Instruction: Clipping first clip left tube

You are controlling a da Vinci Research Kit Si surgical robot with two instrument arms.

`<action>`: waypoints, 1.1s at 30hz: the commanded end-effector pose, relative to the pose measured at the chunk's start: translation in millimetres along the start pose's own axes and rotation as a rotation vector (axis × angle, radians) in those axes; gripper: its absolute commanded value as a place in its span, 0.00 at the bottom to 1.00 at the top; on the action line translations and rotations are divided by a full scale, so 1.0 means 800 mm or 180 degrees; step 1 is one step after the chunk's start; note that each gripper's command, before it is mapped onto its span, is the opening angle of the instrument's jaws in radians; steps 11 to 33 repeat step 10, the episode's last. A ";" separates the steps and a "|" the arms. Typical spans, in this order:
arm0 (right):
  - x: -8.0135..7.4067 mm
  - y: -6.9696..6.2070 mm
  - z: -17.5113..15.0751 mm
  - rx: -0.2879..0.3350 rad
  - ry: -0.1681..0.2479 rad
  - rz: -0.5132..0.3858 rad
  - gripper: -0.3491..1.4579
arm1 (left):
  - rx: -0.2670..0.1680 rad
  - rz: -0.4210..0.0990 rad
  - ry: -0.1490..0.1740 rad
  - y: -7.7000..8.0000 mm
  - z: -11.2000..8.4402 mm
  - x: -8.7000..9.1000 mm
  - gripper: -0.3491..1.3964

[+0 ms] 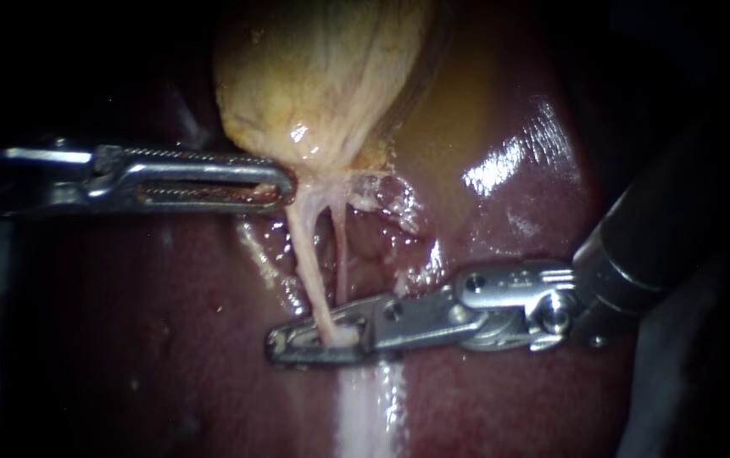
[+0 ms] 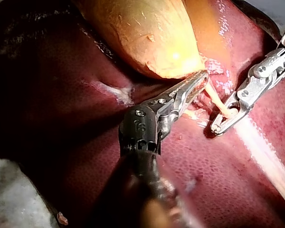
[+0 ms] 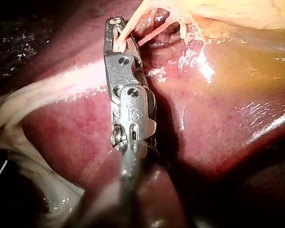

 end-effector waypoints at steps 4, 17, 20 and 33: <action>-0.0002 0.0001 0.0001 0.0012 -0.0002 0.0001 0.00 | -0.0002 0.0001 -0.0001 -0.0001 0.0000 0.0000 0.00; -0.0003 0.0002 0.0001 0.0011 0.0000 0.0039 0.00 | -0.0002 0.0001 -0.0001 -0.0001 0.0000 0.0000 0.00; -0.0003 0.0002 0.0001 0.0011 0.0000 0.0039 0.00 | -0.0002 0.0001 -0.0001 -0.0001 0.0000 0.0000 0.00; -0.0003 0.0002 0.0001 0.0011 0.0000 0.0039 0.00 | -0.0002 0.0001 -0.0001 -0.0001 0.0000 0.0000 0.00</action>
